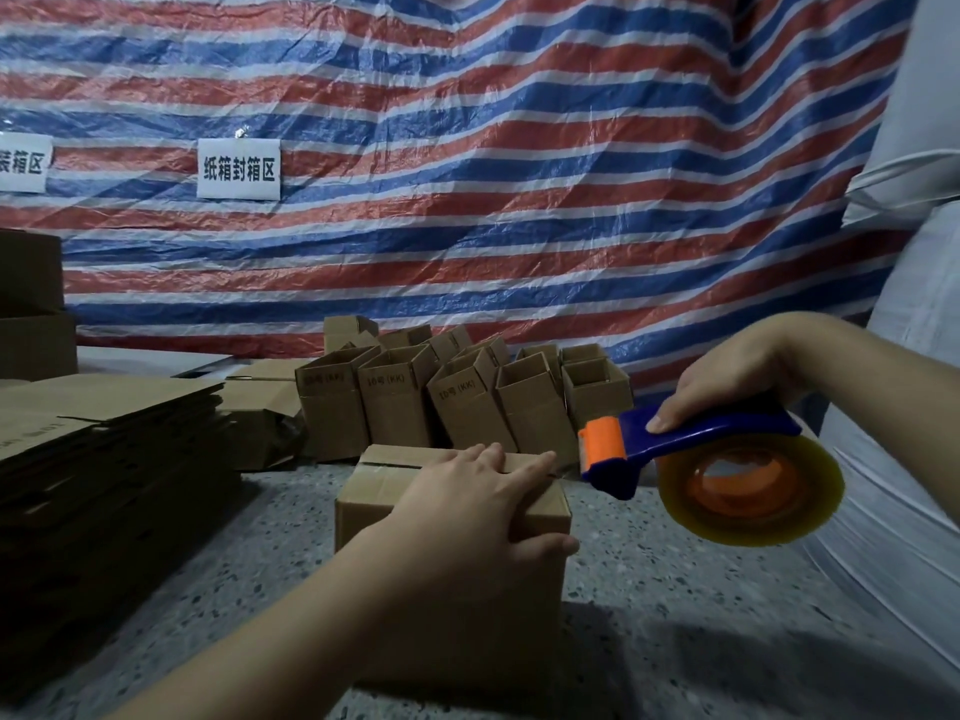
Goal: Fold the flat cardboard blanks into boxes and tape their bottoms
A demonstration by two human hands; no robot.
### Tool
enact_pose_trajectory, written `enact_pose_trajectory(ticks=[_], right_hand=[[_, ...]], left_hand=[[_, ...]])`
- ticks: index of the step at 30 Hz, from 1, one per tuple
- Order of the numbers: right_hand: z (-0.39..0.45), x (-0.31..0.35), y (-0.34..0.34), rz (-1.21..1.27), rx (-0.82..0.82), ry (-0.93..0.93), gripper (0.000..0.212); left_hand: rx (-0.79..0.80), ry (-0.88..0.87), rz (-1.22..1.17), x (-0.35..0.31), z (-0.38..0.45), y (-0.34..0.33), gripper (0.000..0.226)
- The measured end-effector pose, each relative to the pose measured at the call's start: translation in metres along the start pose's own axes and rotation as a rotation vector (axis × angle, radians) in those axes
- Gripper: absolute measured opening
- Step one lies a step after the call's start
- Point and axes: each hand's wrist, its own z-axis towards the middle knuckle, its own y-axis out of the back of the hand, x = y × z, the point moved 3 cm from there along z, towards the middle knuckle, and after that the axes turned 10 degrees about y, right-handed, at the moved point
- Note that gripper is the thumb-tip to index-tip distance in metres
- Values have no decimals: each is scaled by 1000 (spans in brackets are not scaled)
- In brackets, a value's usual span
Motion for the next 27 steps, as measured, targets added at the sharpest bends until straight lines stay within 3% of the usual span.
enact_pose_trajectory(ticks=[5,10,21,27], right_hand=[[7,0,-14,3,8,-15,71],[9,-1,-18,-33,-11,-21,72],[-6,-29,-18,139,-48,29,68],[-2,-14,-22,-96,-54,-62,66]], left_hand=[[19,-12,10,-3,3,4,79],[-8,-89,-8,-12,9,2,83],[-85,-129,-35,-9,7,-3,76],[-114,-130,-37,-8,8,-5,74]])
